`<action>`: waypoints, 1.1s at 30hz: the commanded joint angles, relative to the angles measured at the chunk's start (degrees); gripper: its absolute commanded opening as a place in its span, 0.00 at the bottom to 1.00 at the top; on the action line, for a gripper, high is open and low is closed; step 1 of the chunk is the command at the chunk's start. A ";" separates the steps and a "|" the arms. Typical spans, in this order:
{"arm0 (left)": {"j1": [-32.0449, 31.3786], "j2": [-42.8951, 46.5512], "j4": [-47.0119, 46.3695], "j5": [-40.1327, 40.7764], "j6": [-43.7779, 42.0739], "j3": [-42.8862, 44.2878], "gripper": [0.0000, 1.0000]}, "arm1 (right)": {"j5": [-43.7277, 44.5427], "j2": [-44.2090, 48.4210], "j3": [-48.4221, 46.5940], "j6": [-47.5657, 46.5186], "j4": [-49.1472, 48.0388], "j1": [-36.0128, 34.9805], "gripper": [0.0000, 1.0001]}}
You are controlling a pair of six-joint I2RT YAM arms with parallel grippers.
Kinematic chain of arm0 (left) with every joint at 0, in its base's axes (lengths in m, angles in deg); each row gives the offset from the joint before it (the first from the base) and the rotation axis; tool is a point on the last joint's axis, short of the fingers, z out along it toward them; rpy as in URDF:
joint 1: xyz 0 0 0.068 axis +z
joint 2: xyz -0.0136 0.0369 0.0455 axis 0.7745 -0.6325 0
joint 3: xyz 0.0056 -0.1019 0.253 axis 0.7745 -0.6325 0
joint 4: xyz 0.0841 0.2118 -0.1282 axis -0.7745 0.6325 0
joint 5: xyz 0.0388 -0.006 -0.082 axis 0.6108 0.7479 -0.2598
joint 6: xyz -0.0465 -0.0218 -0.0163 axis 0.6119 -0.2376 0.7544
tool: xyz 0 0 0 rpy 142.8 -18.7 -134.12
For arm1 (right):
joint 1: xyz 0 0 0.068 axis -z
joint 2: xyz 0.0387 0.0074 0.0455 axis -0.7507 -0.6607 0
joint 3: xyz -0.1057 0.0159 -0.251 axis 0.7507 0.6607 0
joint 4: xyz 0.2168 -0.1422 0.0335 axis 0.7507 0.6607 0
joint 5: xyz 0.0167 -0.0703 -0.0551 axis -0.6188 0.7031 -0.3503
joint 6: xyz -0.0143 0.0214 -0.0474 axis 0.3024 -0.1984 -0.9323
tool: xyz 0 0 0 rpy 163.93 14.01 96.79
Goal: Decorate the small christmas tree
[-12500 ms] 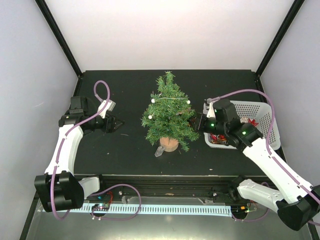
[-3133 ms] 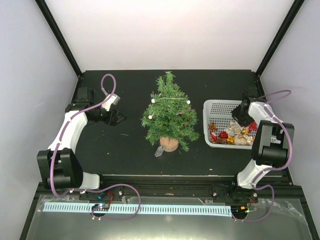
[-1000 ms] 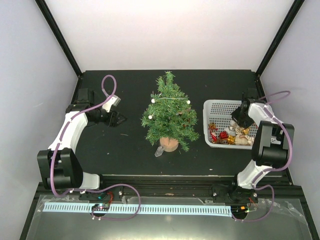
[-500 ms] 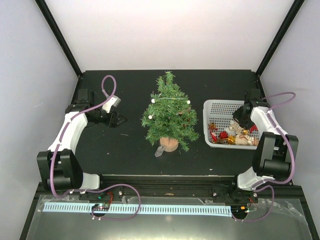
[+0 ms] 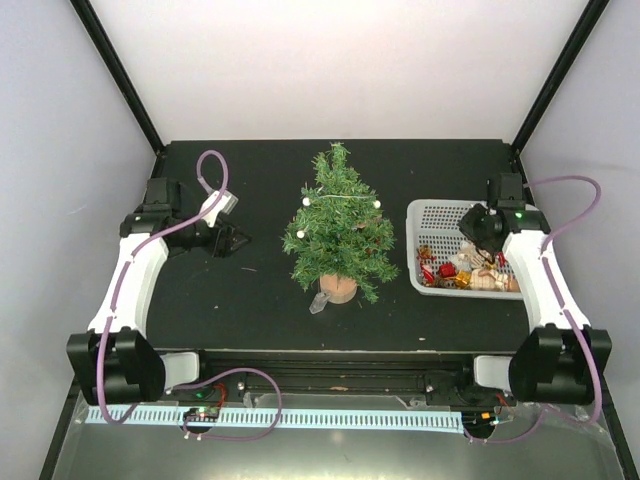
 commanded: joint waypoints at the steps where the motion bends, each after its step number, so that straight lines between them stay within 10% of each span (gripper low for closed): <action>1: -0.25 3.76 2.90 -1.14 -1.61 3.84 0.63 | 2.31 5.04 -4.54 -2.81 3.70 -4.62 0.17; 18: -3.36 15.80 9.01 -2.37 -0.84 13.65 0.65 | 9.84 25.17 -10.41 -10.76 6.79 -24.17 0.19; 33: -18.20 18.68 13.48 0.55 2.60 21.88 0.66 | 2.98 32.48 -11.88 -15.79 3.92 -35.49 0.20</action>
